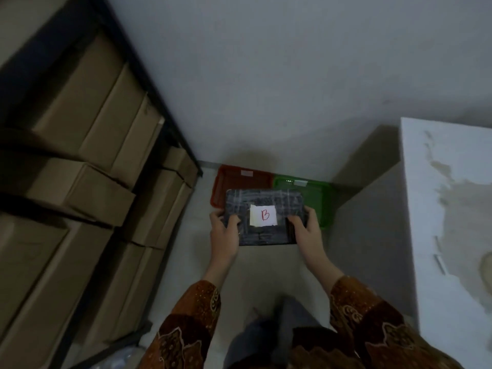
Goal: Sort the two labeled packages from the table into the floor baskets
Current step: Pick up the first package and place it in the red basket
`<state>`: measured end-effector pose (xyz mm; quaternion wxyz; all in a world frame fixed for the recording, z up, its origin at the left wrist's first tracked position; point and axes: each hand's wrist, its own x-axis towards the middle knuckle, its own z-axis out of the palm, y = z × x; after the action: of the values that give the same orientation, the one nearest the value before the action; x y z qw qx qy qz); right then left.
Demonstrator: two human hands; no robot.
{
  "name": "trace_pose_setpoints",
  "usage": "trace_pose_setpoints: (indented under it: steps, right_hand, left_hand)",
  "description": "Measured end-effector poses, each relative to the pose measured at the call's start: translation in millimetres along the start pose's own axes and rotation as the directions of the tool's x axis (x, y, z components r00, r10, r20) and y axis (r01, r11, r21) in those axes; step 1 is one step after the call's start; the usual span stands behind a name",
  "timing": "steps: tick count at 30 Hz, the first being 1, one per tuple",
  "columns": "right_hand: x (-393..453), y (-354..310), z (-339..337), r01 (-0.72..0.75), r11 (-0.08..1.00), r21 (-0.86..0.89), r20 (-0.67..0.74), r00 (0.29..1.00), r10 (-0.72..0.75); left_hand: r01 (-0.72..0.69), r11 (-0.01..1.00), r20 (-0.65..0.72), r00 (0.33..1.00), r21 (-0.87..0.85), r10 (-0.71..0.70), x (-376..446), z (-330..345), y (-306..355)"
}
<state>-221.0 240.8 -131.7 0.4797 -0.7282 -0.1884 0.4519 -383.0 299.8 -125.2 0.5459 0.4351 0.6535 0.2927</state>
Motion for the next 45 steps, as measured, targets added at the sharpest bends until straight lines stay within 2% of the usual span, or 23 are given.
trace_pose_setpoints:
  steps: [7, 10, 18, 21, 24, 27, 30, 34, 36, 38, 40, 45]
  right_hand:
    - [98, 20, 86, -0.095, 0.977, -0.191, 0.004, 0.995, 0.098]
    - [158, 49, 122, -0.072, 0.963, -0.259, 0.051, 0.995, 0.089]
    - [360, 208, 203, -0.072, 0.921, -0.384, 0.01, 0.997, 0.082]
    - [431, 272, 219, -0.071, 0.881, -0.469, 0.0, 0.997, 0.081]
    - [481, 327, 228, -0.056, 0.843, -0.536, 0.015, 0.997, 0.076]
    - [512, 366, 235, -0.041, 0.837, -0.545, 0.076, 0.992, 0.098]
    - [528, 385, 241, -0.023, 0.874, -0.485, 0.118, 0.989, 0.091]
    - [533, 393, 242, 0.024, 0.92, -0.391, 0.177, 0.983, 0.049]
    - [532, 392, 239, 0.005, 0.923, -0.385, 0.195, 0.978, 0.076]
    - [525, 386, 233, -0.041, 0.892, -0.45, 0.117, 0.988, 0.104]
    - [508, 372, 226, -0.046, 0.832, -0.553, 0.026, 0.997, 0.073]
    - [429, 301, 212, 0.069, 0.703, -0.708, 0.135, 0.99, 0.038]
  left_hand:
    - [0.108, 0.993, 0.026, 0.994, 0.049, -0.109, 116, -21, -23]
    - [0.068, 0.992, 0.041, 0.996, 0.108, -0.073, 187, -15, -50]
    - [0.027, 0.964, 0.039, 0.999, 0.266, -0.038, 406, 42, -213]
    - [0.008, 0.955, 0.092, 0.995, 0.297, -0.037, 478, 69, -278]
    - [-0.029, 0.953, 0.187, 0.982, 0.302, -0.029, 534, 96, -337]
    - [-0.046, 0.961, 0.178, 0.984, 0.272, -0.003, 573, 114, -383]
    - [-0.092, 0.951, 0.168, 0.985, 0.294, 0.044, 599, 125, -408]
    - [-0.145, 0.929, 0.22, 0.973, 0.34, 0.071, 613, 131, -421]
    - [-0.17, 0.925, 0.248, 0.965, 0.339, 0.086, 608, 129, -418]
    - [-0.229, 0.908, 0.285, 0.95, 0.351, 0.13, 594, 121, -408]
    - [-0.296, 0.871, 0.321, 0.931, 0.391, 0.172, 570, 108, -388]
    - [-0.393, 0.727, 0.416, 0.895, 0.563, 0.162, 482, 68, -302]
